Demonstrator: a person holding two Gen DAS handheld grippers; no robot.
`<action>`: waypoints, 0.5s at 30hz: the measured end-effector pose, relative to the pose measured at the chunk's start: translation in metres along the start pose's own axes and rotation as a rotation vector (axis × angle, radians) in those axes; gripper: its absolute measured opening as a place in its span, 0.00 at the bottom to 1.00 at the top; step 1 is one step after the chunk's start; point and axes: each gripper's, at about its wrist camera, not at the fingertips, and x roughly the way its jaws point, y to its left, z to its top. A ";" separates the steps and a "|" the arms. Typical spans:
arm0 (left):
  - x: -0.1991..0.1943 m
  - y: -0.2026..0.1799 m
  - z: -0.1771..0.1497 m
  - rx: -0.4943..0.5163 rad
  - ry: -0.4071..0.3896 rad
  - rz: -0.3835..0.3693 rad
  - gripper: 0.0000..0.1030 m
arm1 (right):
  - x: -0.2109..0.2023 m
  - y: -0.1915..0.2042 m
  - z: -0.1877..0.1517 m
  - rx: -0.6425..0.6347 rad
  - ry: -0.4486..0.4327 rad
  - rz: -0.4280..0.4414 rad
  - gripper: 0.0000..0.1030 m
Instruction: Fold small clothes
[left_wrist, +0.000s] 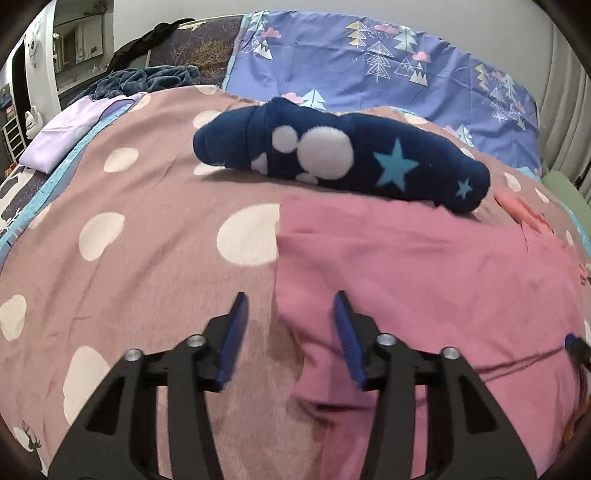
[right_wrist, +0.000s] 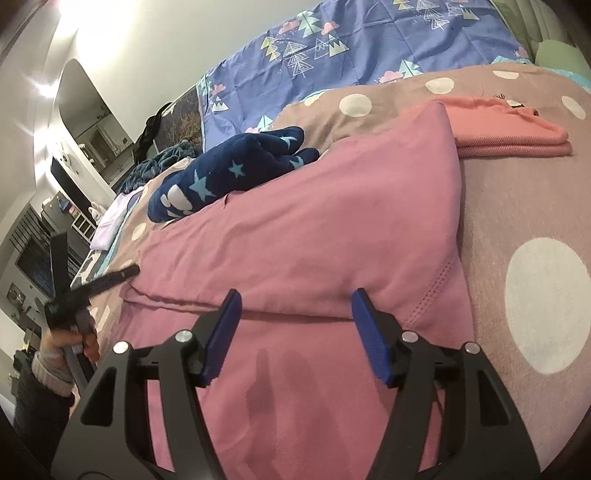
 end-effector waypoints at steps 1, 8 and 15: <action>-0.002 0.000 -0.003 0.016 -0.003 0.000 0.60 | -0.001 -0.001 0.000 0.005 -0.006 -0.006 0.59; -0.004 -0.013 -0.019 0.091 0.020 0.023 0.67 | -0.011 -0.019 0.001 0.115 -0.072 -0.141 0.40; -0.039 -0.005 -0.053 0.104 0.013 -0.085 0.70 | -0.035 -0.039 -0.004 0.167 -0.129 -0.217 0.38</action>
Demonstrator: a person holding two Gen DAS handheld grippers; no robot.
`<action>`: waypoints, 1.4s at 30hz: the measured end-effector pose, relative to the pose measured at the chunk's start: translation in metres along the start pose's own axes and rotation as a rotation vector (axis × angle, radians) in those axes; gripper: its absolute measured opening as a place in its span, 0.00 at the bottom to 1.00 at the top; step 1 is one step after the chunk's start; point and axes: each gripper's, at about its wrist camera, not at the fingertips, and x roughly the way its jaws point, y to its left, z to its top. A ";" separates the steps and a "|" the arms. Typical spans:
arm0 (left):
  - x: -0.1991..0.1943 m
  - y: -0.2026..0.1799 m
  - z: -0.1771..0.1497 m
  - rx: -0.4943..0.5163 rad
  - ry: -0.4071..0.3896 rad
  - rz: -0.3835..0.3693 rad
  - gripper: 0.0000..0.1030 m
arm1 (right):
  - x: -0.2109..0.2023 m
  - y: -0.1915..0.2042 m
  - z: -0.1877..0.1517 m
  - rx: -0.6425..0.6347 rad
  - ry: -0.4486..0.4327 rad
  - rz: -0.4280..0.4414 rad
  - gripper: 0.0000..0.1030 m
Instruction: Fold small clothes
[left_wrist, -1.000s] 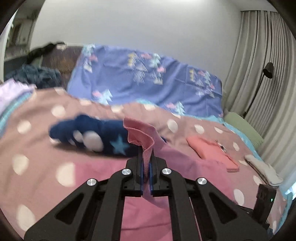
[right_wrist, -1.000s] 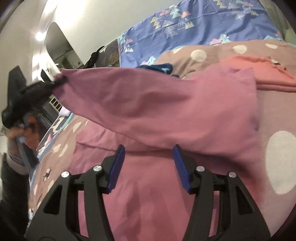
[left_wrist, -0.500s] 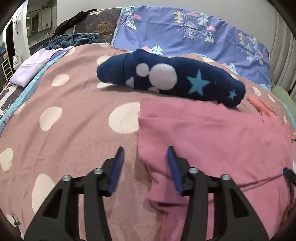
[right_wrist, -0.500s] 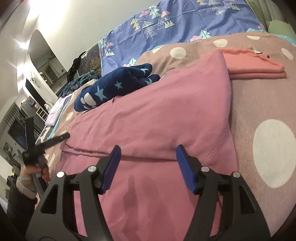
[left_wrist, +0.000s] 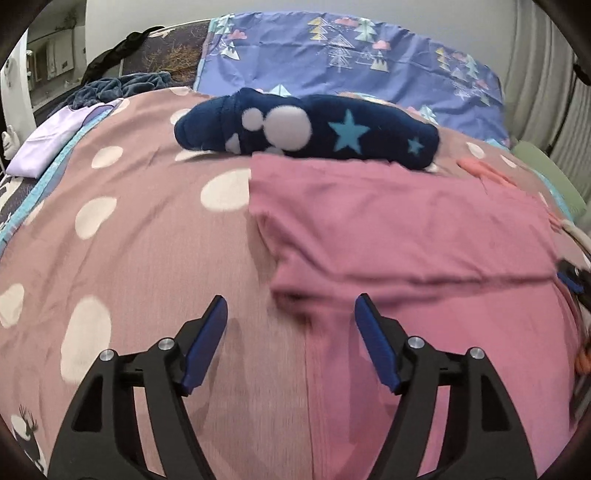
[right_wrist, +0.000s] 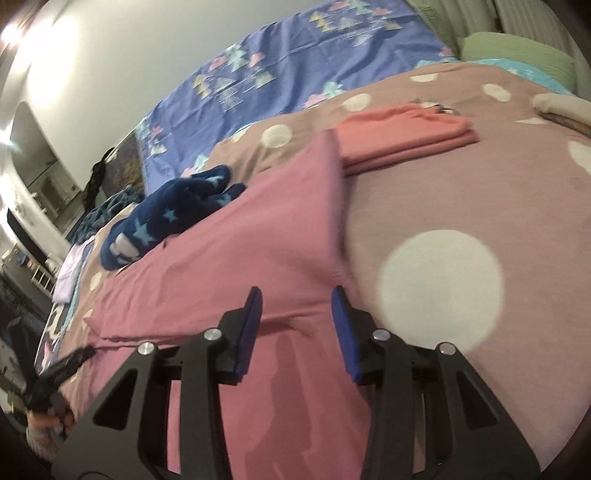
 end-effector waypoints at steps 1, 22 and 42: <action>-0.002 -0.001 -0.004 0.007 0.002 -0.002 0.70 | -0.002 -0.003 0.001 0.013 -0.003 0.002 0.38; 0.010 0.004 0.003 0.032 -0.004 0.052 0.39 | 0.004 -0.026 0.006 0.024 0.064 -0.099 0.08; -0.036 0.005 -0.055 0.091 0.058 -0.146 0.35 | -0.047 -0.030 -0.038 -0.117 0.123 0.108 0.43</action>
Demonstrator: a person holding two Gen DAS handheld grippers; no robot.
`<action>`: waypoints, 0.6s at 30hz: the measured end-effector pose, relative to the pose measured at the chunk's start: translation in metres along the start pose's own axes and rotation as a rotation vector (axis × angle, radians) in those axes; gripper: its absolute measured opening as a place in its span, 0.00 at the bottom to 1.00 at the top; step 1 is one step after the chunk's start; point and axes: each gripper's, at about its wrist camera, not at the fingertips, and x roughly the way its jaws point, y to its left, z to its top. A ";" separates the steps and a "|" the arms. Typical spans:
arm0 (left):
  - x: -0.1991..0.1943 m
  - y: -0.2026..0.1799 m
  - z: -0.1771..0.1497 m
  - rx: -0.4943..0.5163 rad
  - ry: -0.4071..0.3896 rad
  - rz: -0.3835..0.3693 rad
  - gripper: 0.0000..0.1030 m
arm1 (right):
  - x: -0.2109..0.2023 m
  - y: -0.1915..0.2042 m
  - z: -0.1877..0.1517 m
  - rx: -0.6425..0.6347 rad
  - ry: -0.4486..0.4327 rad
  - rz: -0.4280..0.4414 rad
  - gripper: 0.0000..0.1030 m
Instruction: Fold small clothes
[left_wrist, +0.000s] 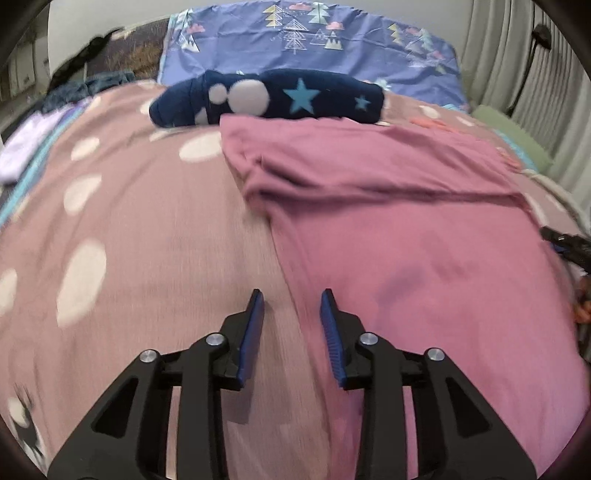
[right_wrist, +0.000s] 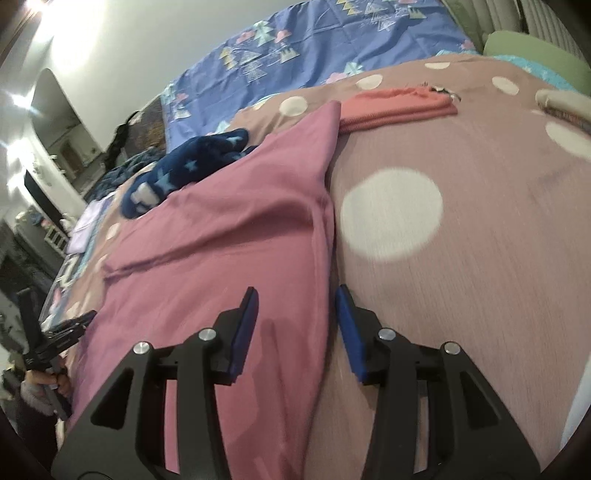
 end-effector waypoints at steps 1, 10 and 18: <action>-0.006 0.002 -0.008 -0.016 0.002 -0.024 0.36 | -0.006 -0.002 -0.005 0.004 0.003 0.018 0.43; -0.072 -0.027 -0.098 0.062 0.038 -0.208 0.54 | -0.075 -0.006 -0.079 -0.001 0.099 0.122 0.43; -0.107 -0.029 -0.140 0.053 0.043 -0.259 0.54 | -0.137 -0.004 -0.150 -0.014 0.205 0.255 0.43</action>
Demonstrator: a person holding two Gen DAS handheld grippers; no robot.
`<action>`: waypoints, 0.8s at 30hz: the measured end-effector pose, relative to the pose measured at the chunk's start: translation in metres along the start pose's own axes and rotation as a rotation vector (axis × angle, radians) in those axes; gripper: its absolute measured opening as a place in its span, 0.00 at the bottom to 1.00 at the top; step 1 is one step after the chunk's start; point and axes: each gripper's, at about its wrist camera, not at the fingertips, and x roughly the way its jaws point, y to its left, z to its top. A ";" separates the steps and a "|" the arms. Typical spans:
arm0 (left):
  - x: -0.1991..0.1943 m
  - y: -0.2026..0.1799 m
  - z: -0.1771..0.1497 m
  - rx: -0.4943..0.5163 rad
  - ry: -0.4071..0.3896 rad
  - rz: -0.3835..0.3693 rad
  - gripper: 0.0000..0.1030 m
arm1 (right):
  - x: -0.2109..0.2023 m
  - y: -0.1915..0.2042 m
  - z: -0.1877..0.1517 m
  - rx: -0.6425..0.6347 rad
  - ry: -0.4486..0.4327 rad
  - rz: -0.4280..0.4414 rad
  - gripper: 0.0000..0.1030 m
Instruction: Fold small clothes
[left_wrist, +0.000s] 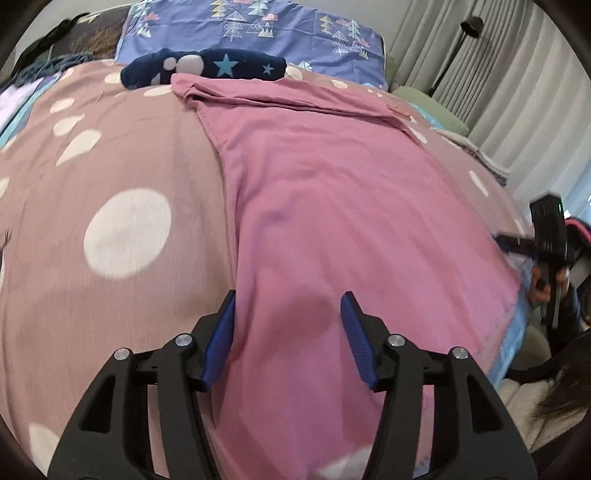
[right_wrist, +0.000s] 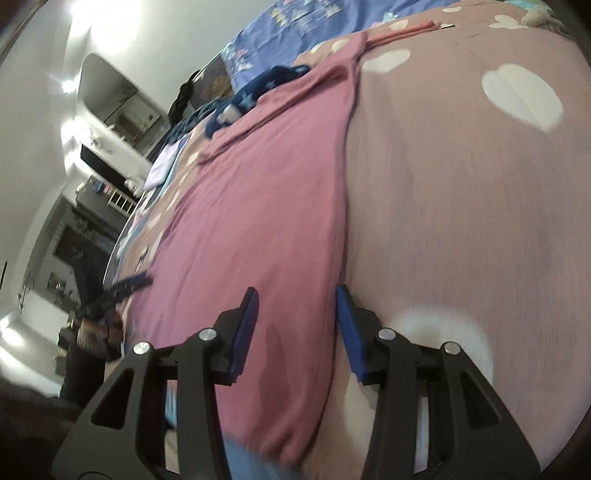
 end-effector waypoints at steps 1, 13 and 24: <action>-0.002 0.001 -0.002 -0.008 0.001 -0.006 0.54 | -0.004 0.002 -0.007 -0.001 0.006 -0.003 0.43; -0.001 0.003 -0.002 -0.079 -0.021 -0.032 0.54 | 0.011 -0.001 0.010 0.113 0.054 0.115 0.44; -0.017 0.010 -0.001 -0.113 -0.049 0.013 0.61 | 0.020 0.011 0.000 0.132 0.125 0.197 0.12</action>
